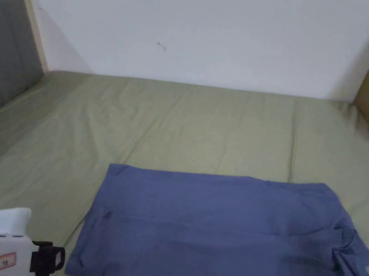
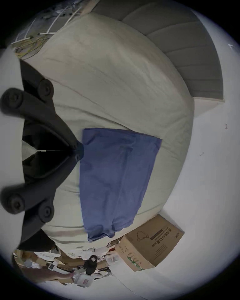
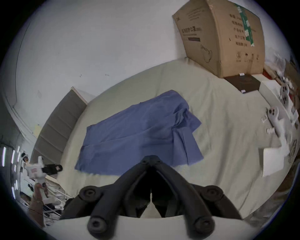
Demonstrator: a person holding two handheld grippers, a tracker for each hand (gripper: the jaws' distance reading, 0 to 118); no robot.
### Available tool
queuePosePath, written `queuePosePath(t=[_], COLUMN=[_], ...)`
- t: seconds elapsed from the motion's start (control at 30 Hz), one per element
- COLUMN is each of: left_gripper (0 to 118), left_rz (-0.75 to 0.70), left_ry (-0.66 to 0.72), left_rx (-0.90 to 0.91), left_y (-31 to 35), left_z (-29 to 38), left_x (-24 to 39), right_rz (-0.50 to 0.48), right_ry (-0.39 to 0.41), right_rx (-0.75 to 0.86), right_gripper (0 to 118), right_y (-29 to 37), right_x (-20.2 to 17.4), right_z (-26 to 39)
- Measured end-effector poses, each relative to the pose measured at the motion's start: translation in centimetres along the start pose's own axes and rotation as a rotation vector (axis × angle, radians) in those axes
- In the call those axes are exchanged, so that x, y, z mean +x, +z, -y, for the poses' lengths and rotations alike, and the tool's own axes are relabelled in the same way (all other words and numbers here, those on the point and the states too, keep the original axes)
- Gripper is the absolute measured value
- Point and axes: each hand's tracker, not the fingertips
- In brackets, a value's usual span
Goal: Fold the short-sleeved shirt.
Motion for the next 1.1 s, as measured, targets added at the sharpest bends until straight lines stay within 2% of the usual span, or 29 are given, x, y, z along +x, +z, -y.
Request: queuePosePath(t=[0.13, 0.17, 0.23, 0.27, 0.3, 0.43, 0.5, 0.53, 0.57, 0.6, 0.63, 0.67, 0.7, 0.73, 0.8, 0.83, 0.9, 0.97, 1.0, 1.03, 1.07, 1.1], left_gripper=[1, 10, 70, 94, 99, 95, 83, 77, 66, 39, 12, 5, 5, 5, 5, 5, 5, 5, 5, 5, 5, 5], left_rz=[-0.045, -0.040, -0.062, -0.095, -0.086, -0.046, -0.076, -0.123, -0.164, -0.169, -0.102, -0.013, 0.021, -0.031, -0.061, -0.060, -0.058, -0.057, -0.064, -0.072, -0.074, -0.068], left_ry=[0.057, 0.064, 0.065, 0.062, 0.079, 0.148, 0.107, 0.041, -0.008, -0.038, -0.038, -0.016, -0.003, -0.021, -0.100, -0.109, -0.097, -0.090, -0.091, -0.092, -0.089, -0.080], left_rx=[-0.022, -0.026, -0.037, -0.045, -0.059, -0.164, -0.216, -0.189, -0.173, -0.161, -0.146, -0.138, -0.136, -0.134, -0.117, -0.115, -0.123, -0.121, -0.118, -0.115, -0.117, -0.119], left_y=[-3.1, -4.2, -6.6, -7.8, -8.8, -12.5, -13.8, -13.4, -13.1, -12.7, -12.1, -11.6, -11.2, -10.9, -9.8, -9.5, -9.3, -9.0, -9.0, -9.0, -8.9, -8.9], left_z=[-0.8, -1.2, -1.8, -2.4, -2.6, -2.1, -1.7, -1.6, -1.8, -1.9, -2.2, -2.4, -2.6, -2.9, -3.1, -3.4, -3.8, -3.9, -3.9, -4.0, -4.0, -4.1], left_x=[-2.4, -2.9, -3.4, -3.5, -3.9, -4.0, -3.7, -2.9, -2.4, -2.1, -2.1, -1.9, -1.8, -1.4, -0.6, -0.6, -0.9, -0.8, -0.8, -0.9, -0.9, -1.0], right_rz=[-0.028, -0.026, -0.025, -0.023, -0.021, 0.001, 0.022, 0.025, 0.022, 0.016, 0.009, 0.008, 0.015, 0.036, 0.110, 0.152, 0.199, 0.186, 0.200, 0.204, 0.187, 0.175], right_ry=[-0.110, -0.135, -0.148, -0.154, -0.159, -0.159, -0.155, -0.154, -0.152, -0.150, -0.147, -0.147, -0.150, -0.158, -0.169, -0.168, -0.146, -0.143, -0.132, -0.111, -0.102, -0.099], right_rx=[-0.022, -0.030, -0.039, -0.047, -0.058, -0.088, -0.099, -0.102, -0.104, -0.104, -0.106, -0.109, -0.115, -0.125, -0.168, -0.211, -0.202, -0.288, -0.317, -0.347, -0.366, -0.380], right_gripper=[0, 0, 0, 0, 0, 0, 0, 0, 0, 0, 0, 0, 0, 21, 113, 117, 116, 111, 88, 47, 11, 8], right_y=[0.0, -0.1, -0.2, -0.2, -0.3, -0.7, -1.0, -1.3, -1.5, -1.9, -2.4, -3.0, -3.7, -4.6, -6.6, -8.3, -9.8, -12.1, -12.9, -13.6, -13.9, -14.3], right_x=[1.2, 1.6, 2.0, 2.1, 2.5, 3.2, 3.5, 3.6, 4.2, 4.5, 4.8, 5.0, 5.5, 5.9, 6.7, 8.3, 9.2, 10.2, 10.5, 10.8, 11.0, 10.9], right_z=[1.2, 1.4, 1.7, 1.8, 1.9, 2.3, 2.2, 2.1, 1.9, 1.6, 1.1, 0.6, 0.1, -0.7, -1.9, -2.6, -3.4, -3.9, -3.9, -4.0, -3.9, -3.3])
